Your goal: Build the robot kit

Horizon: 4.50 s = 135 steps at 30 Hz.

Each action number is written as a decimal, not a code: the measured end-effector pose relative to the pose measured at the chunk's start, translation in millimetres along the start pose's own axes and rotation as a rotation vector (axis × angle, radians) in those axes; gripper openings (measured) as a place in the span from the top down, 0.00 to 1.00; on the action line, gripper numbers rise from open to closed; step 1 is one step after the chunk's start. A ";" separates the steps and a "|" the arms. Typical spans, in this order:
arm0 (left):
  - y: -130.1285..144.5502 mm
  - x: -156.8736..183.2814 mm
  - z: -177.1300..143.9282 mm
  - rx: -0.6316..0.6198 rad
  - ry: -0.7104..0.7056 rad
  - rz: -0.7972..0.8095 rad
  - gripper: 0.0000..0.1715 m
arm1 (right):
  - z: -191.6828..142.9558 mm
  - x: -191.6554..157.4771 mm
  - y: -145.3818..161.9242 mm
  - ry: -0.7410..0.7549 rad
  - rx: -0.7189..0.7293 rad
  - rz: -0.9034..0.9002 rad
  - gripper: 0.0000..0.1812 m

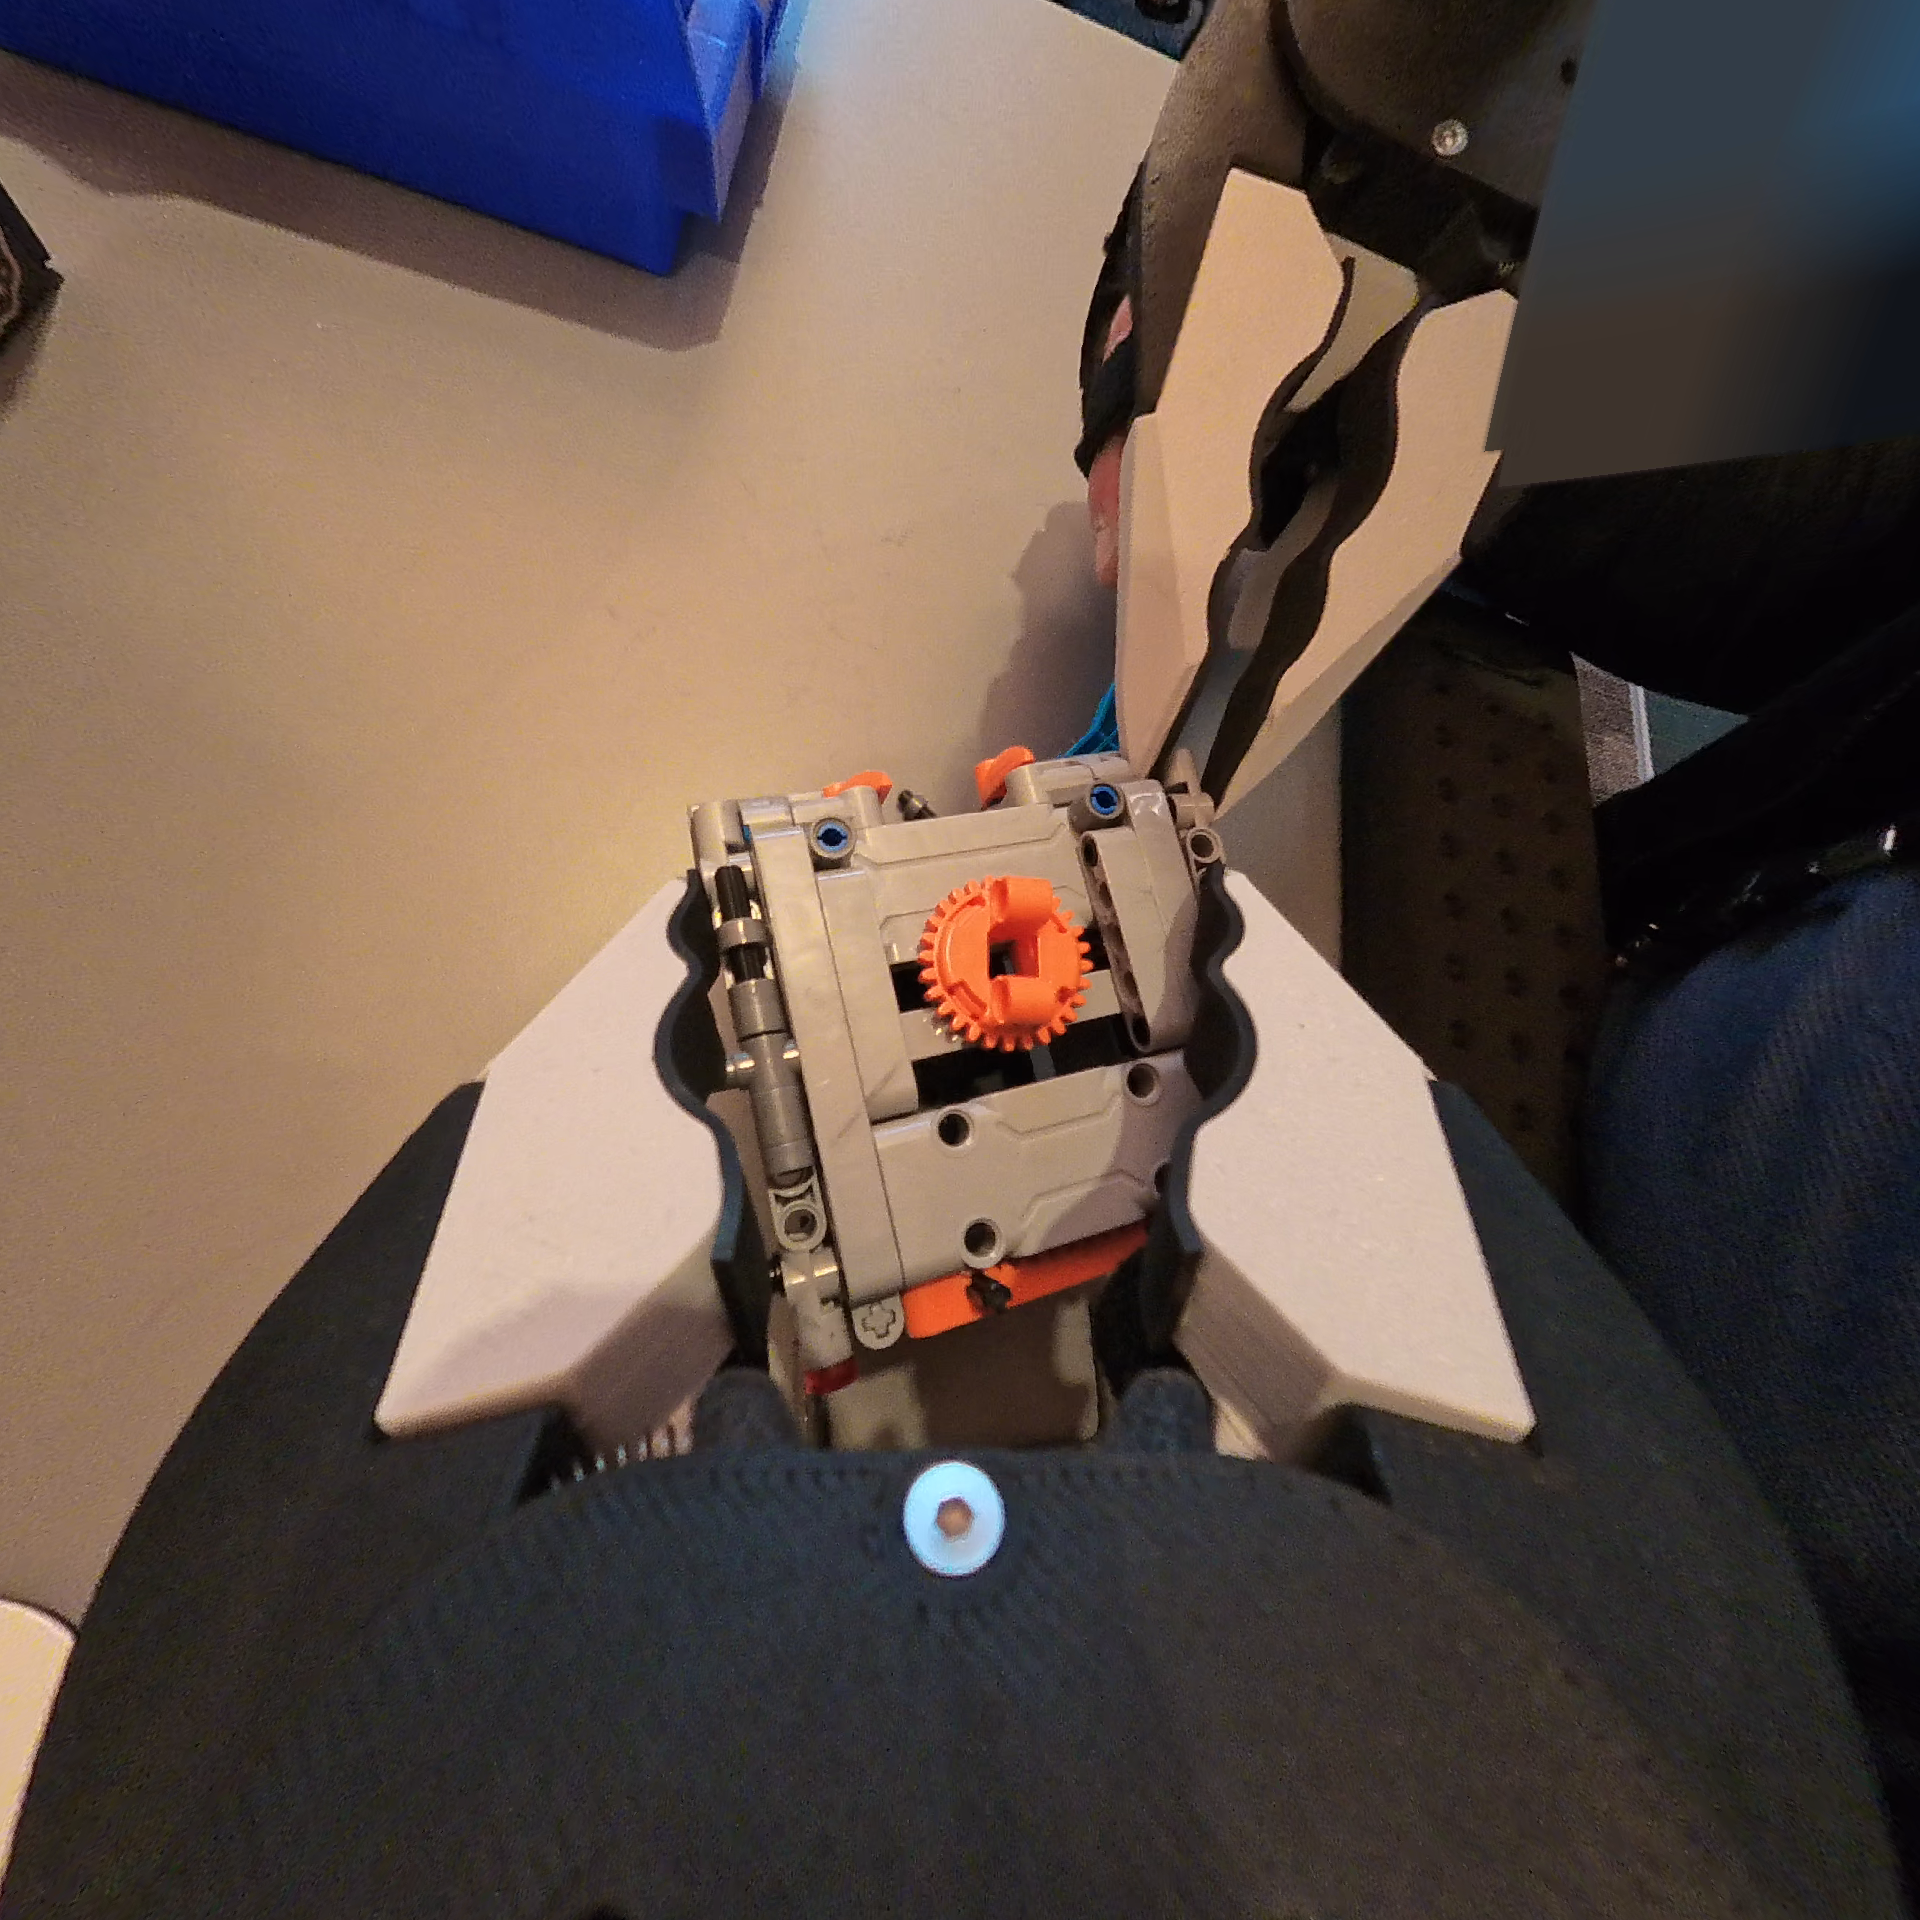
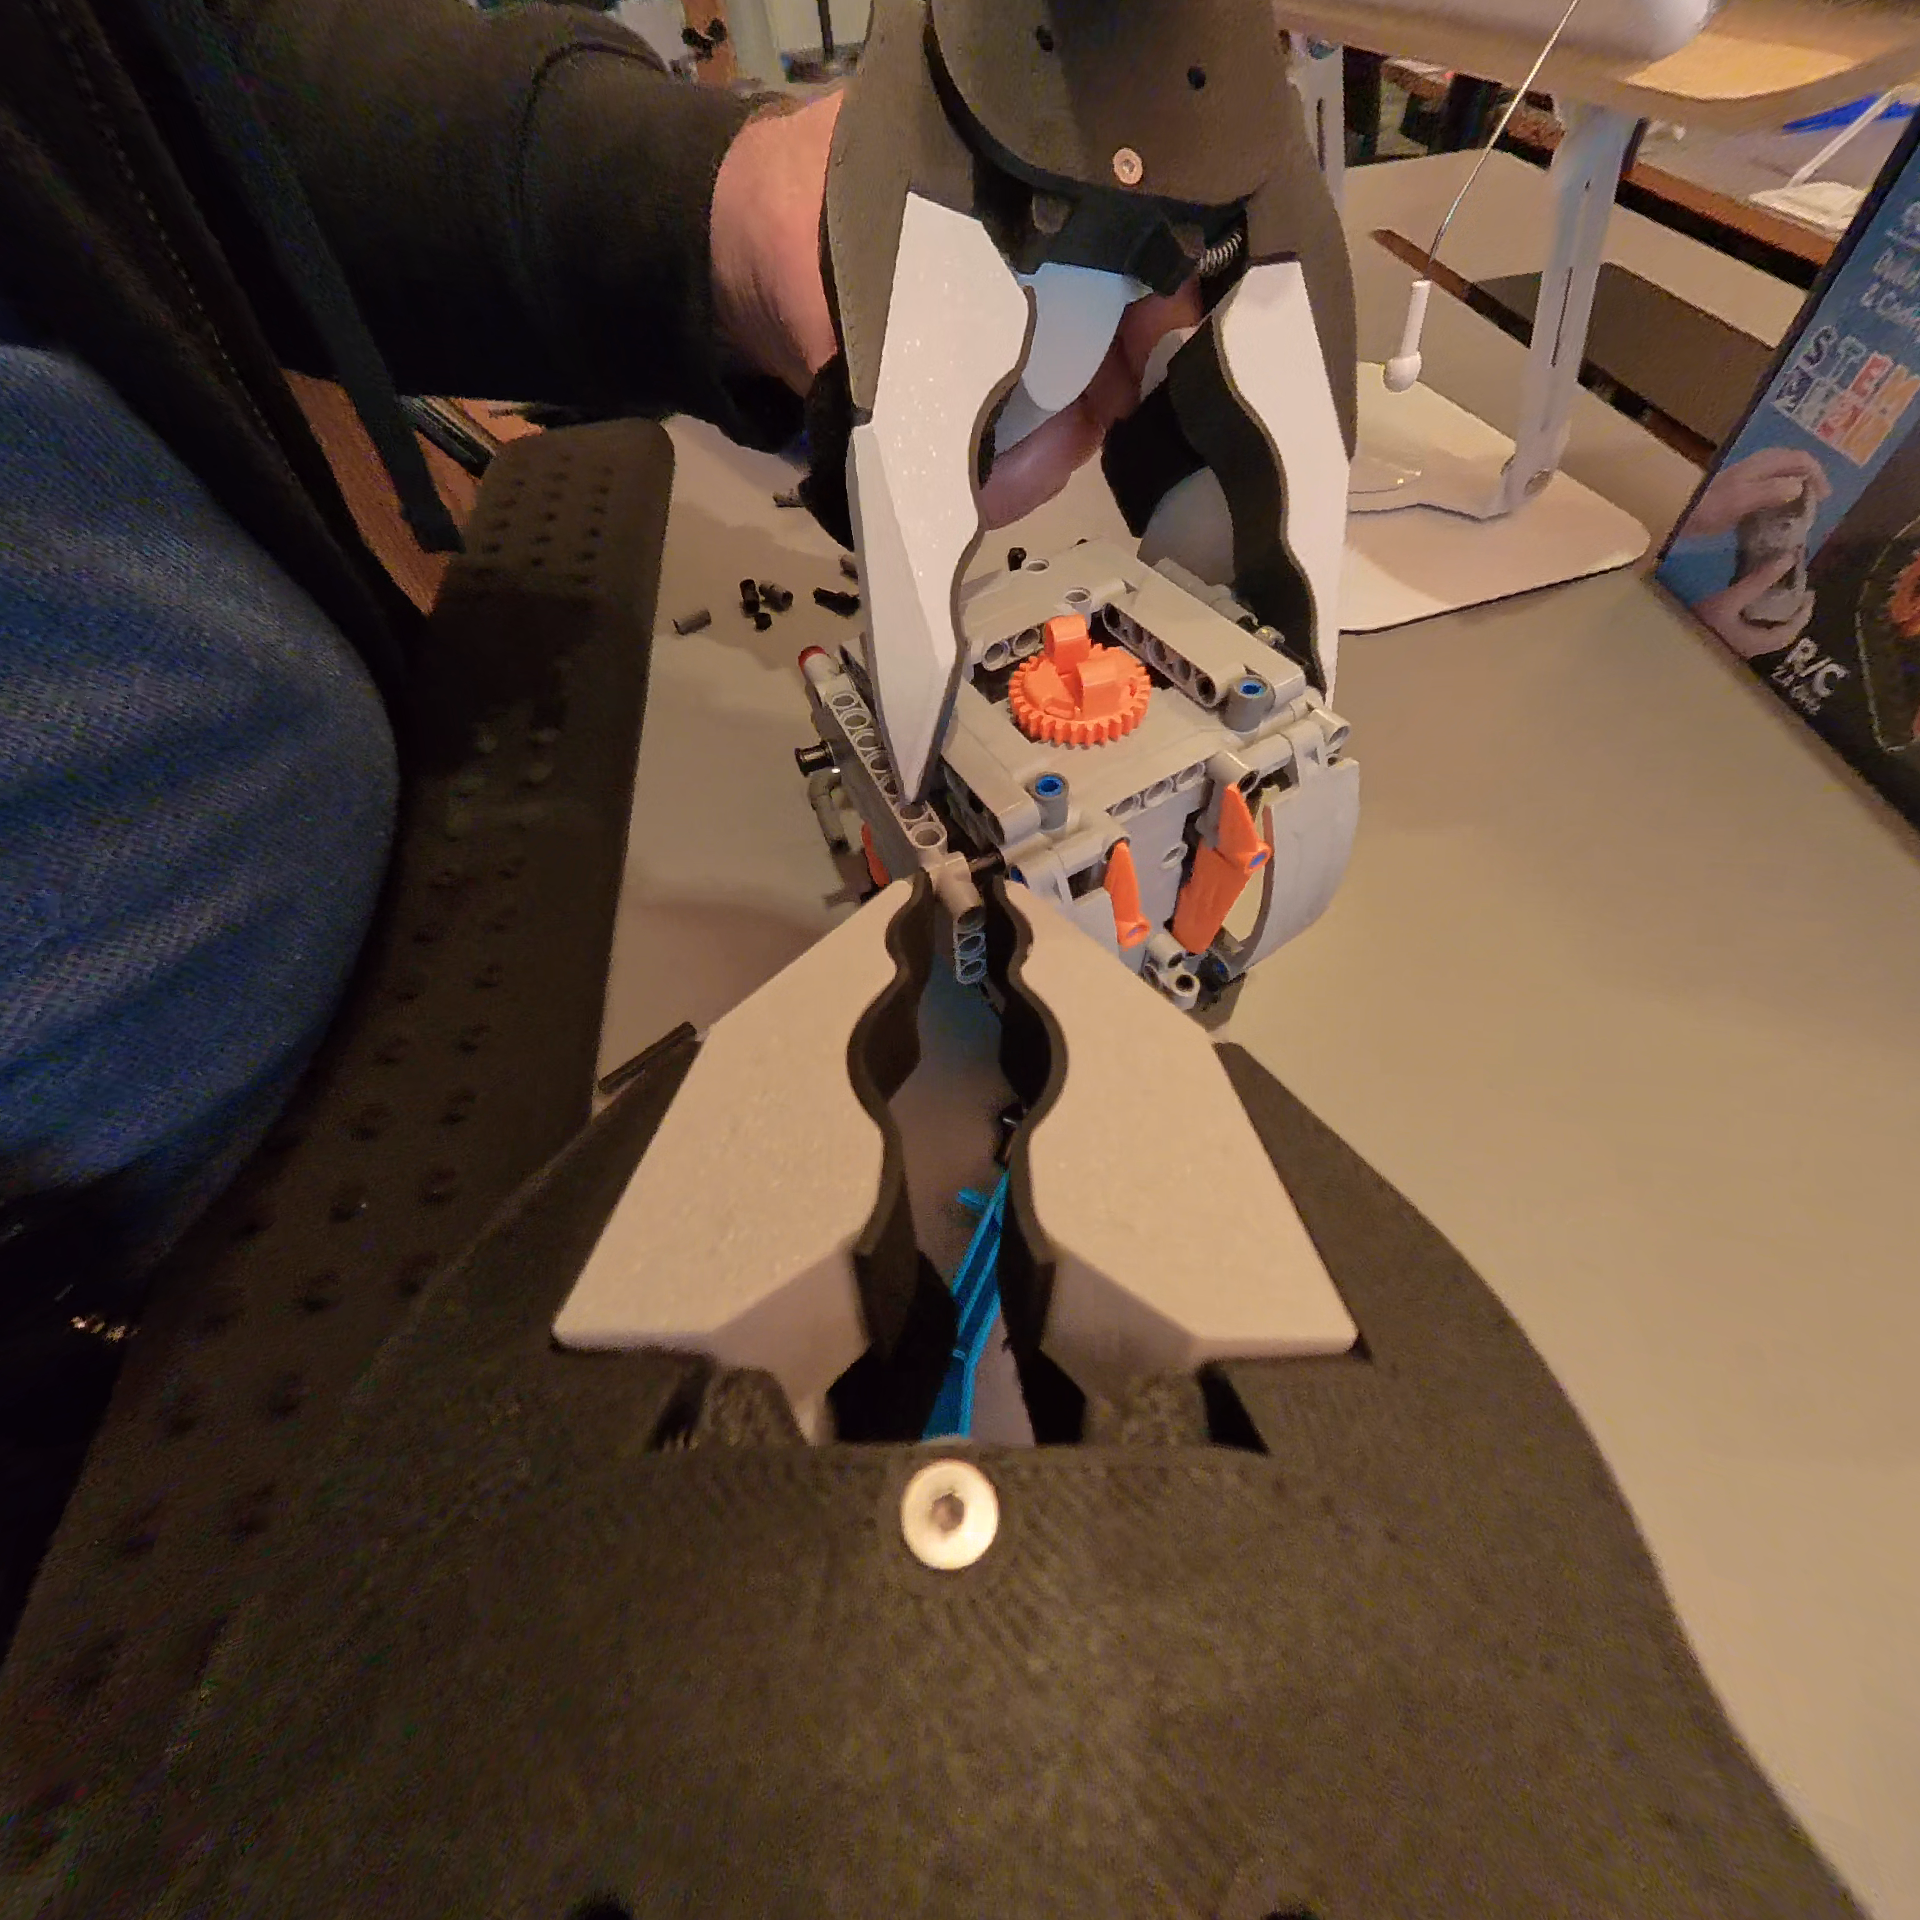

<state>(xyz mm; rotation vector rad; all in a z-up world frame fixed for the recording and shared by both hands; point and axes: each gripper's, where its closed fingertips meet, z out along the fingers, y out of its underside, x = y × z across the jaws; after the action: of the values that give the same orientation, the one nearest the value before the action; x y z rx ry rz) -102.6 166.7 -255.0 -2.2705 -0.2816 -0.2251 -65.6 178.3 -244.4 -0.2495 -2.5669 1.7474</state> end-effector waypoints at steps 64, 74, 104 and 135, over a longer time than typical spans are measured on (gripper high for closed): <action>-1.7 1.6 2.3 0.017 0.009 -0.003 0.47 | -6.1 3.5 1.4 -0.133 0.067 0.062 0.97; -2.3 3.3 2.9 0.011 0.011 -0.006 0.47 | -16.2 1.7 -1.7 -0.036 0.023 0.032 0.90; 16.0 4.4 -1.2 -0.152 -0.104 0.086 0.35 | 0.0 10.1 25.2 0.053 -0.094 0.012 0.88; 64.2 -4.5 -68.9 -0.383 -0.259 0.152 0.40 | 13.3 -18.7 12.1 -0.016 -0.006 0.202 0.87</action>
<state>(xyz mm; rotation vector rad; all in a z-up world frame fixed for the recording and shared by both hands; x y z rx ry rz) -94.1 72.9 -257.4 -2.6913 -0.2107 0.1068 -47.2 167.6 -259.3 -0.5129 -2.6406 1.8099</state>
